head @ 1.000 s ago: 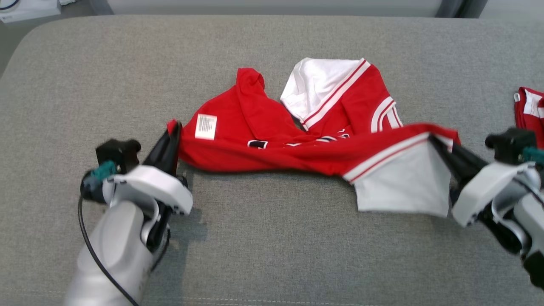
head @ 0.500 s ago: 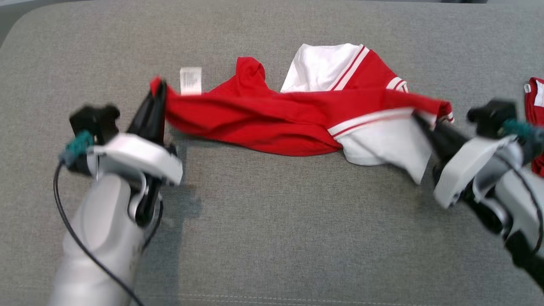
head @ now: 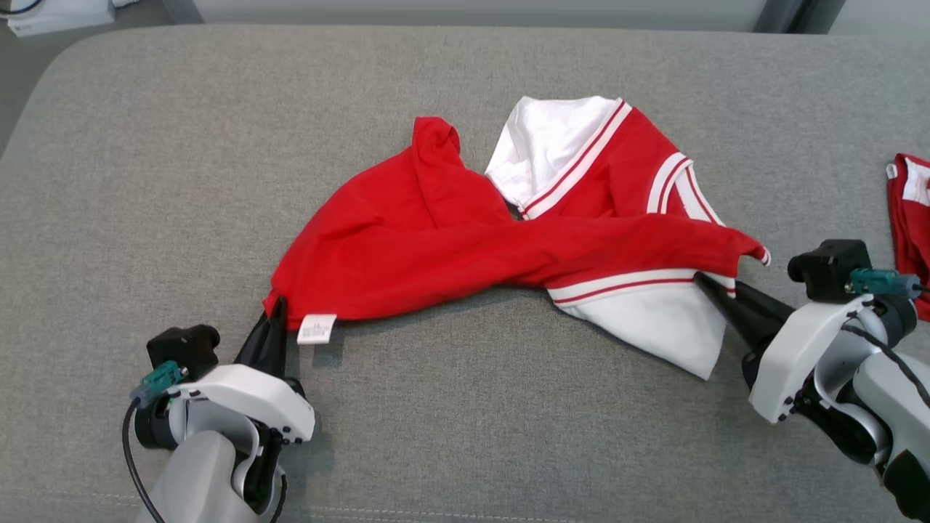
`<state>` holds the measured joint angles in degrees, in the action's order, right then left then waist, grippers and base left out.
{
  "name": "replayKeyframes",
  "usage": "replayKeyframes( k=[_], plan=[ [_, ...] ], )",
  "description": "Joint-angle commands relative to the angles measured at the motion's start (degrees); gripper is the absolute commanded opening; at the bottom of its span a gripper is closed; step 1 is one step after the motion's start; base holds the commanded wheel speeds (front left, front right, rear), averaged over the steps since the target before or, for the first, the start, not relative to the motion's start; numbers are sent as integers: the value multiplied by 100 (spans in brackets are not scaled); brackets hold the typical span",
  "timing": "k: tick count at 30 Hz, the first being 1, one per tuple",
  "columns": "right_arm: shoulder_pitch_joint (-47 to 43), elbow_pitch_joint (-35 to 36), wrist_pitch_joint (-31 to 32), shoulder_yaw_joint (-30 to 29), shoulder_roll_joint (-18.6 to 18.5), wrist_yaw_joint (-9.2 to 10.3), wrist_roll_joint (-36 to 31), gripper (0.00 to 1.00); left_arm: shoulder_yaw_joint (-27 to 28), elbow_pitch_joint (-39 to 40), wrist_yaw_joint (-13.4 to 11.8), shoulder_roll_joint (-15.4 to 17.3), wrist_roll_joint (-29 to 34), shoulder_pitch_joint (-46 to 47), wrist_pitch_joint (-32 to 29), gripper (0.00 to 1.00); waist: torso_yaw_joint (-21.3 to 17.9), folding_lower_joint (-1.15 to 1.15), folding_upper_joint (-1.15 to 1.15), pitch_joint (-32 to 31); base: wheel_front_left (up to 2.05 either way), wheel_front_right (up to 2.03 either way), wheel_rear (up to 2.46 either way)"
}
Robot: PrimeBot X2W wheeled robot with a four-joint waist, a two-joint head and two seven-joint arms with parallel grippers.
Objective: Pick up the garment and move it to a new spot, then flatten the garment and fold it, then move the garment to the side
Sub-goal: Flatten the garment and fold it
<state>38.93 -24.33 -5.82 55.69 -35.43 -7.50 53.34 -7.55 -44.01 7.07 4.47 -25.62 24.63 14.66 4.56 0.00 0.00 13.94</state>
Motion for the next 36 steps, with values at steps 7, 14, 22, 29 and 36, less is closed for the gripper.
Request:
replayKeyframes(
  k=[7,14,22,29,36],
  plan=[
    [-422,267,-92,-91,-243,1,126,100,446,66,-84,74,207,-139,34,100,-29,0,0,-313,0,0,0],
    [-749,329,-328,-443,-370,1,172,100,617,376,-182,94,509,-312,34,100,-29,0,0,-441,0,0,0],
    [-1245,422,-357,-743,-313,1,134,100,1,150,-158,334,1405,-446,34,100,-92,0,0,-509,0,0,0],
    [-1411,526,-265,-920,-222,1,-21,100,-370,-418,-129,645,1831,-257,34,100,-202,0,0,-500,0,0,0],
    [-1545,605,-221,-1098,-116,1,-178,100,-211,-579,-84,611,1556,-116,34,100,-234,0,0,-488,0,0,0]
  ],
)
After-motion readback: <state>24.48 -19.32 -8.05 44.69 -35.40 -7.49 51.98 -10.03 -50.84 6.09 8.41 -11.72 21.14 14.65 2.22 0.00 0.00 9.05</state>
